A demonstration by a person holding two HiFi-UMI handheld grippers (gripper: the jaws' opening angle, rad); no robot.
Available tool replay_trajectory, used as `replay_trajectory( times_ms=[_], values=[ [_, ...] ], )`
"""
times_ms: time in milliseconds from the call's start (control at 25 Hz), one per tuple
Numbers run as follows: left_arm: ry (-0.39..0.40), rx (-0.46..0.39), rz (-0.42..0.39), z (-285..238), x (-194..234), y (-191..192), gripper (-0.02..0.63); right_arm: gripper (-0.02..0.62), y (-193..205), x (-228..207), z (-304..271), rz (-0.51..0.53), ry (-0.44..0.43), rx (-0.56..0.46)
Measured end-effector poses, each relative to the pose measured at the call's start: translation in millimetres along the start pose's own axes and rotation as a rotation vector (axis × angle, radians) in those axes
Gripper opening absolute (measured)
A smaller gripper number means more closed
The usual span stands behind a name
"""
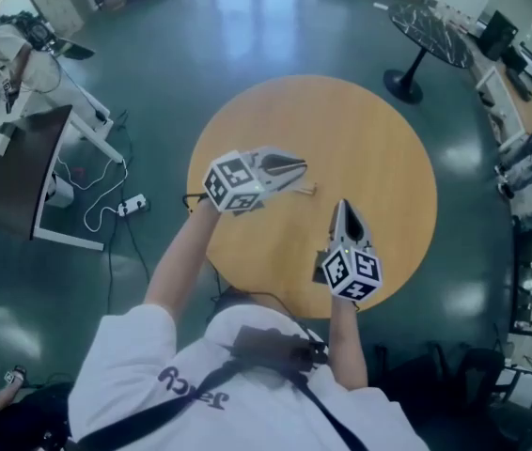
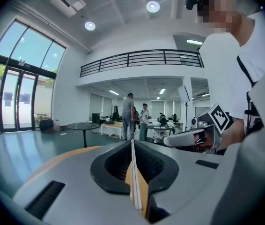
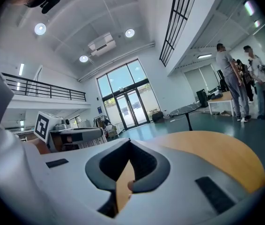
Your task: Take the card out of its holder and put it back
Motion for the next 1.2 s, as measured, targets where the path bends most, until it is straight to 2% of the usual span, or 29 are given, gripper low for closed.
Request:
replay_trajectory(
  times_ms=[160,360,600,760,920,1200],
  values=[
    [-0.131,-0.048,0.035,22,-1,-5,0.029,0.017,-7,7,5,0.017,-0.016,-0.027],
    [-0.323,-0.2,0.112,54,4,-13,0.028,0.017,-14,17,10,0.031,-0.036,-0.055],
    [-0.493,-0.31,0.128,78,4,-14,0.029,0.017,-22,31,17,0.057,-0.052,-0.078],
    [-0.583,-0.328,0.102,79,-9,-10,0.028,0.017,-28,32,22,0.065,-0.051,-0.091],
    [-0.627,-0.352,0.051,76,-29,-7,0.028,0.017,-32,33,25,0.071,-0.042,-0.107],
    [-0.604,-0.391,0.055,67,-47,-1,0.026,0.017,-41,37,27,0.088,-0.037,-0.136]
  ],
)
Point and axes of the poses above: the fingertips, and each gripper's own axes: z backward along the fingers, x to its left, y out of its underside, the point moved 1 cm from there along z, backward along the fingers, and after that the axes turned 15 degrees about z, right-handed, at the moved point
